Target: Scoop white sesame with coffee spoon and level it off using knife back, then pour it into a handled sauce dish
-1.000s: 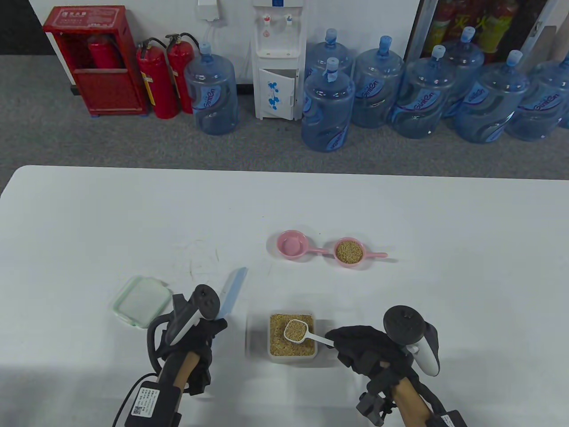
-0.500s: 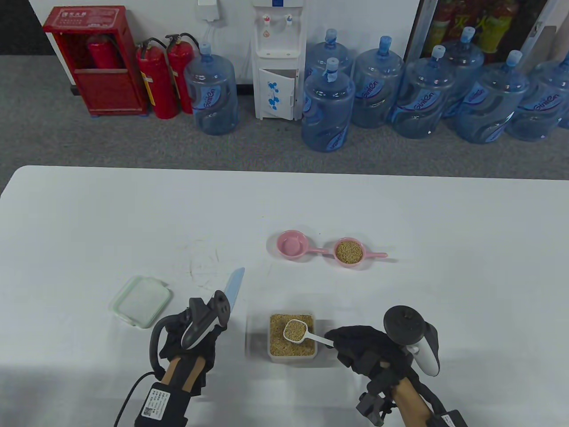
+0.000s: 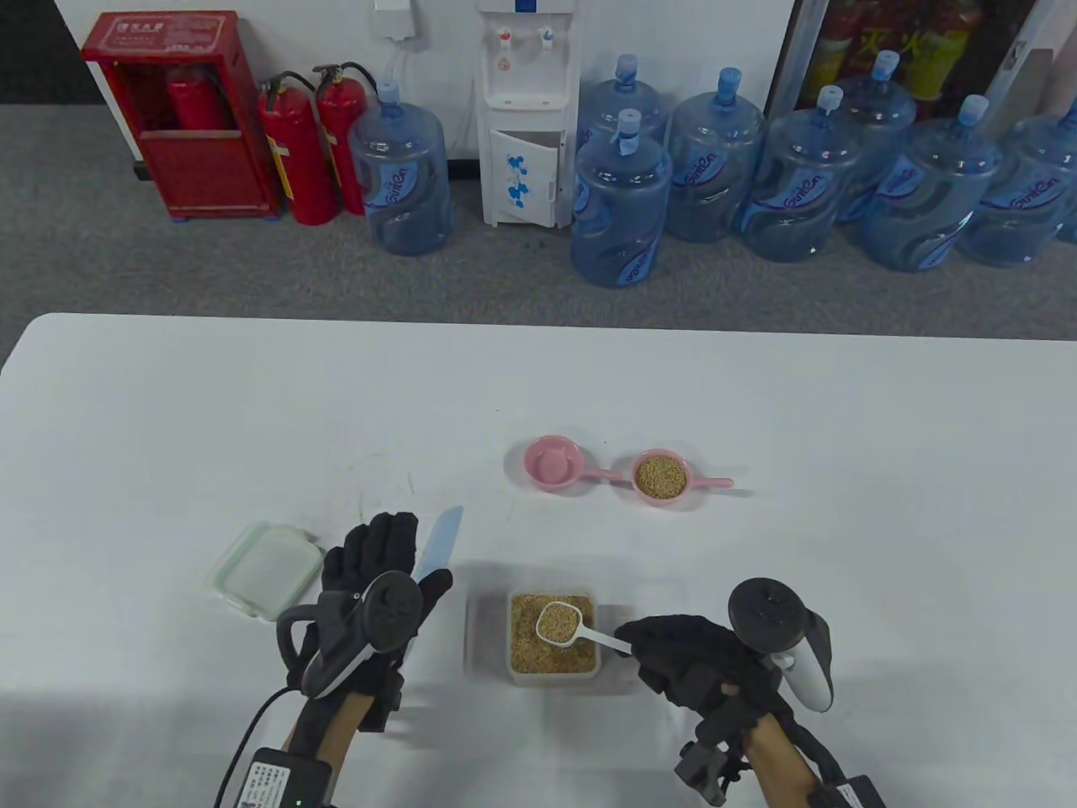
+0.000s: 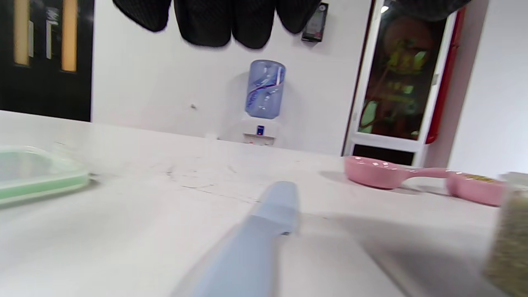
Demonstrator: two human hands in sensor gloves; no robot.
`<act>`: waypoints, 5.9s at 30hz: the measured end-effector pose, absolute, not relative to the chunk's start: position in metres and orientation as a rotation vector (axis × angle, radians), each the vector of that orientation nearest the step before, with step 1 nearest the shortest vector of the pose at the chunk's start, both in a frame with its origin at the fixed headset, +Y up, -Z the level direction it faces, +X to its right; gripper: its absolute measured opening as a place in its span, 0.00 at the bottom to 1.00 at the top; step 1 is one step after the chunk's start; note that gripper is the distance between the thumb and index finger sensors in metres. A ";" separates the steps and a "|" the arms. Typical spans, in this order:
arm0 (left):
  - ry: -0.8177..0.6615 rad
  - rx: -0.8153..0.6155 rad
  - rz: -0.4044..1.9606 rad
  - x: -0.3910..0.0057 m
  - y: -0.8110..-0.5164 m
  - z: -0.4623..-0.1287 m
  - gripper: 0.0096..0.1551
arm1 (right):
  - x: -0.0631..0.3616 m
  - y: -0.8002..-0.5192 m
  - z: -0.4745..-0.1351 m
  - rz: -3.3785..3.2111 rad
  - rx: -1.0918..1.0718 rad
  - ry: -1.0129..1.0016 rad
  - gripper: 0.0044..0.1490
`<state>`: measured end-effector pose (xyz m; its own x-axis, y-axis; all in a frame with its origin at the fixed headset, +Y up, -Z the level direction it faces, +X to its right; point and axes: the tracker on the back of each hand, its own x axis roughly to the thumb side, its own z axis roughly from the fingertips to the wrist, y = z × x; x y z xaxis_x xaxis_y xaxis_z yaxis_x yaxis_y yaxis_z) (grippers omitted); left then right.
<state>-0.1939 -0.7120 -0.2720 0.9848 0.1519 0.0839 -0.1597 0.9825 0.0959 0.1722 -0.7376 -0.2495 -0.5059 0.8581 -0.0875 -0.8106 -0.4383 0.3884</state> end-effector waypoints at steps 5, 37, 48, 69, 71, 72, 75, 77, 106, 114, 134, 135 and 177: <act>-0.101 0.059 0.135 -0.189 -0.720 -0.273 0.52 | 0.172 -0.738 -0.250 2.044 0.149 0.468 0.27; -0.119 -0.028 0.123 -0.193 -0.721 -0.278 0.55 | 0.144 -0.706 -0.359 2.152 -0.137 0.245 0.27; -0.114 -0.049 0.130 -0.196 -0.723 -0.280 0.55 | 0.118 -0.718 -0.403 2.500 -0.219 0.210 0.26; -0.136 -0.067 0.131 -0.194 -0.724 -0.280 0.55 | 0.081 -0.693 -0.385 2.972 -0.062 -0.111 0.26; -0.146 -0.072 0.130 -0.192 -0.725 -0.279 0.55 | 0.085 -0.684 -0.375 2.952 -0.031 -0.151 0.27; -0.153 -0.074 0.130 -0.191 -0.725 -0.278 0.55 | 0.088 -0.679 -0.370 2.940 -0.012 -0.164 0.26; -0.175 -0.087 0.136 -0.187 -0.726 -0.277 0.56 | 0.099 -0.665 -0.349 2.870 0.053 -0.168 0.26; -0.189 -0.098 0.149 -0.185 -0.727 -0.276 0.56 | 0.108 -0.658 -0.334 2.806 0.093 -0.144 0.26; -0.469 -0.365 0.241 -0.131 -0.758 -0.269 0.63 | 0.115 -0.702 -0.235 2.955 0.606 0.063 0.26; -0.468 -0.354 0.209 -0.130 -0.757 -0.268 0.63 | 0.118 -0.706 -0.238 2.792 0.534 0.283 0.27; -0.466 -0.357 0.214 -0.130 -0.757 -0.267 0.63 | 0.158 -0.765 -0.264 1.965 0.038 0.803 0.27; -0.466 -0.357 0.216 -0.130 -0.757 -0.267 0.63 | 0.160 -0.766 -0.264 1.949 0.027 0.803 0.27; 0.120 -0.364 0.056 -0.210 -0.754 -0.293 0.42 | 0.169 -0.755 -0.267 1.945 0.101 0.698 0.27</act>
<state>-0.2098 -0.7541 -0.2930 0.9914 0.0335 -0.1267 -0.0765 0.9330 -0.3515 0.1693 -0.7545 -0.2666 -0.4740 0.8504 -0.2286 -0.8016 -0.3092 0.5117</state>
